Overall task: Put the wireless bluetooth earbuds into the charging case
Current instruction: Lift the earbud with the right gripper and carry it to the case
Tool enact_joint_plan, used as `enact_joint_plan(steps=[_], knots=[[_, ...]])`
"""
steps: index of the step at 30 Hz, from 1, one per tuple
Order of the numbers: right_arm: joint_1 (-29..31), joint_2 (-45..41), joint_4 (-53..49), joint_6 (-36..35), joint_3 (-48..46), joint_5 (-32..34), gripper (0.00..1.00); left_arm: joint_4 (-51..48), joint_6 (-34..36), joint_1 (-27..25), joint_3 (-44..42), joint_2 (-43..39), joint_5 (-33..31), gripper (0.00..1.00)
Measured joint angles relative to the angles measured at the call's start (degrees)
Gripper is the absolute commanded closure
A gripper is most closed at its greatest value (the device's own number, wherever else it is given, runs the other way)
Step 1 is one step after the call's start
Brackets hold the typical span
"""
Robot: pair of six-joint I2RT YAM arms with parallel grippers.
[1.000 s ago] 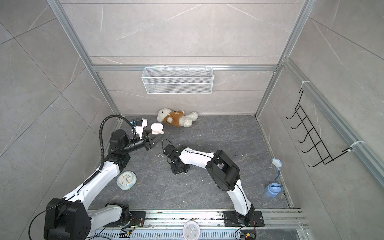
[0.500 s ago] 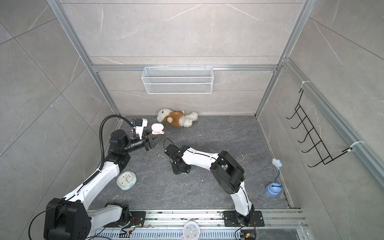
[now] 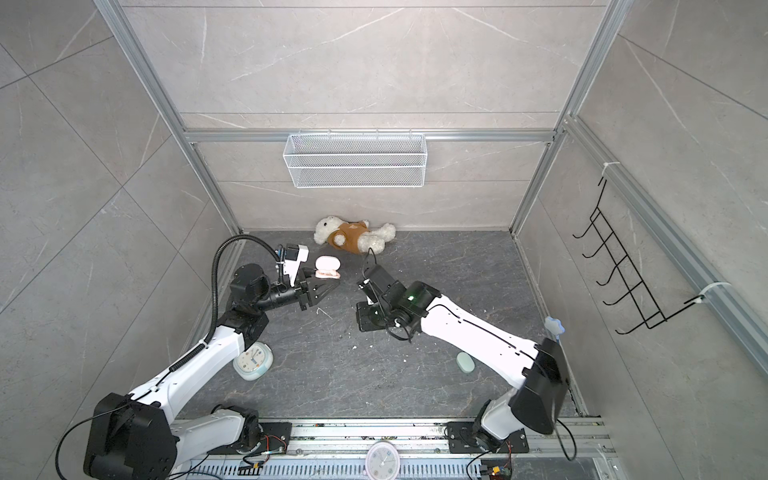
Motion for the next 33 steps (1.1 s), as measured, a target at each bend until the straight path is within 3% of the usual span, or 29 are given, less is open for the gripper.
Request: enact_joint_plan(steps=[7,16,33], knots=[[0.0,-8.74,-1.07,2.03,3.1,-1.27,0.86,4.42,1.22,-6.25,-0.2,0.48,-0.9,0.86],[-0.17,-12.7,0.24,4.2,8.92,-2.69,0.86,7.26,5.95,-13.9,1.42,5.09,-2.95,0.86],[-2.32,-13.57,8.26,7.96,6.34,-4.61,0.86,9.97,10.1,-18.78,4.11,6.45,-3.04,0.86]])
